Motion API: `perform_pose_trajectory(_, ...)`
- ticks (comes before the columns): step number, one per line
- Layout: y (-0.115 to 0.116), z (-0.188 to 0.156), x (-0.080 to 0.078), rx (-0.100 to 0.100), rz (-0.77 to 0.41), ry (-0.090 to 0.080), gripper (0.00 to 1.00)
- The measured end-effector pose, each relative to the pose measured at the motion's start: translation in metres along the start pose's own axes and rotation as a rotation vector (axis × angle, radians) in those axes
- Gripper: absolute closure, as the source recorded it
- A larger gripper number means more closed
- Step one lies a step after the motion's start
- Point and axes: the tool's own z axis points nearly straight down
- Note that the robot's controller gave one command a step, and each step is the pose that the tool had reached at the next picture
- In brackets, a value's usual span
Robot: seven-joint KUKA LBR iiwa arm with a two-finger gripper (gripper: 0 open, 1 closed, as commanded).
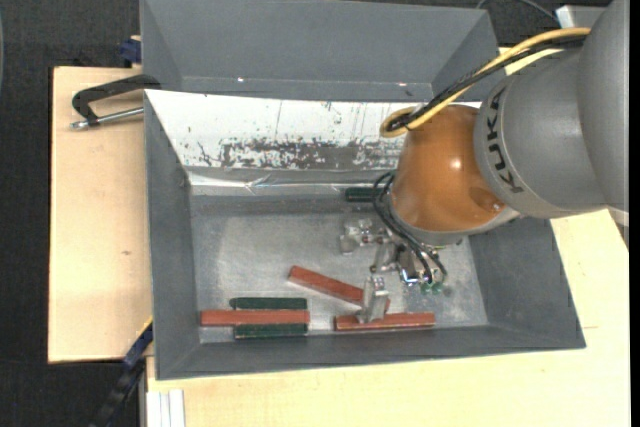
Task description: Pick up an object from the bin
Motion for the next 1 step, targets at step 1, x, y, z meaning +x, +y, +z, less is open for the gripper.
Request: perform_pose_trajectory(1,-0.0219,0.0143,-0.0170,0.001,-0.166,-0.005,1.00)
